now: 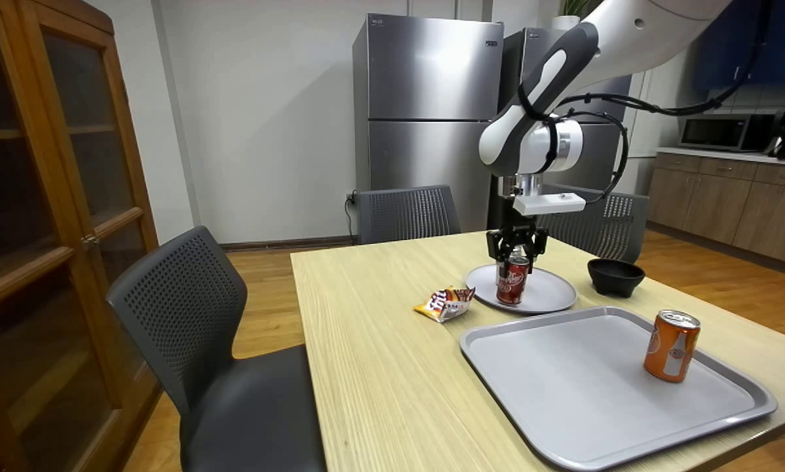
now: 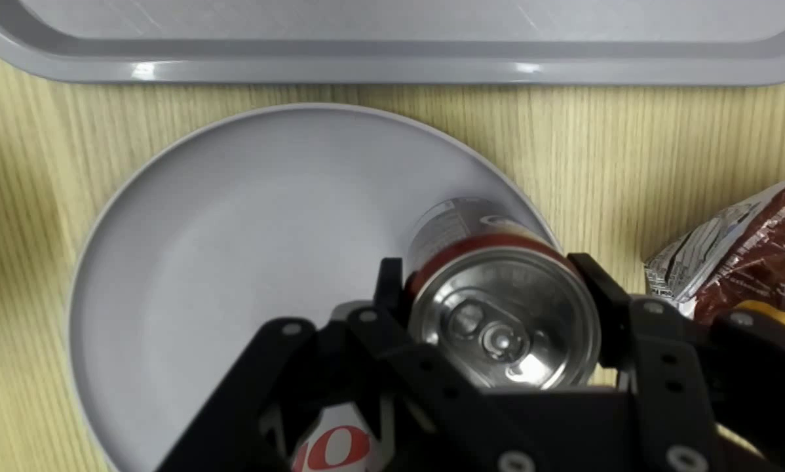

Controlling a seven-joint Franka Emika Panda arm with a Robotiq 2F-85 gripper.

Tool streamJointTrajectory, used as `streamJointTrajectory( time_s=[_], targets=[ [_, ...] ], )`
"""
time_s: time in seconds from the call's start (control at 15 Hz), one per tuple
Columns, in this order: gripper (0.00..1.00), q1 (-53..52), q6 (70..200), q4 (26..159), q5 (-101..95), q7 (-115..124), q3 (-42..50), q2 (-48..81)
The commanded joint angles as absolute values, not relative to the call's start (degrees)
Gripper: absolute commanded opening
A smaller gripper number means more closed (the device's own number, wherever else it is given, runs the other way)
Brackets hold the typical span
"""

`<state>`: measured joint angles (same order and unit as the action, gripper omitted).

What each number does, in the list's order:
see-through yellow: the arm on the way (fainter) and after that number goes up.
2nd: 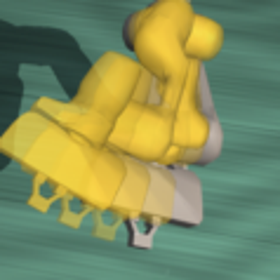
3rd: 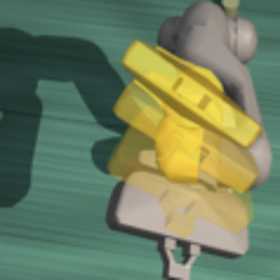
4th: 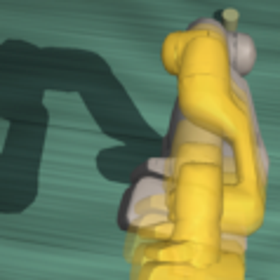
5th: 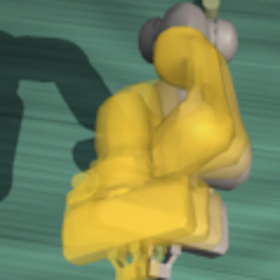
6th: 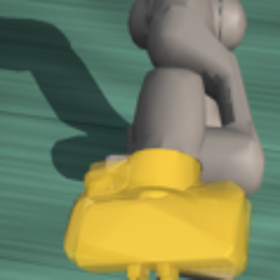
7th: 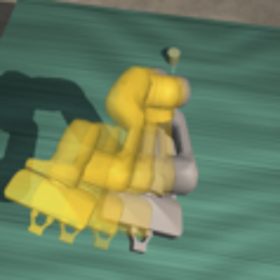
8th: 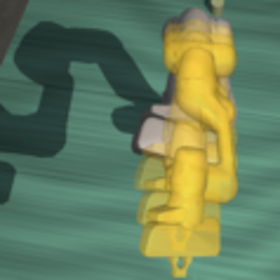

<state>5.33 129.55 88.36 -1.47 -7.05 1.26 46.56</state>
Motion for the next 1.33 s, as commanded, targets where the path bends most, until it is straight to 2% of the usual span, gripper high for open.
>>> streamJointTrajectory(
  time_s=[0.0, 0.6, 0.67, 0.73, 0.87, 1.27],
  targets=[
    [0.38, 5.9, 125.2, 82.7, -1.0, -7.4, 1.0, 49.2],
    [0.38, 5.8, 122.6, 78.0, -1.3, -7.2, 1.4, 52.1],
    [0.88, 5.7, 122.5, 77.8, -1.3, -7.2, 1.4, 52.1],
    [0.89, 5.7, 122.5, 77.8, -1.4, -7.2, 1.5, 52.0],
    [0.99, 5.7, 122.8, 78.2, -1.4, -7.3, 1.4, 51.4],
    [1.0, 6.2, 124.3, 81.8, -1.1, -8.2, 1.1, 47.7]
  ],
)
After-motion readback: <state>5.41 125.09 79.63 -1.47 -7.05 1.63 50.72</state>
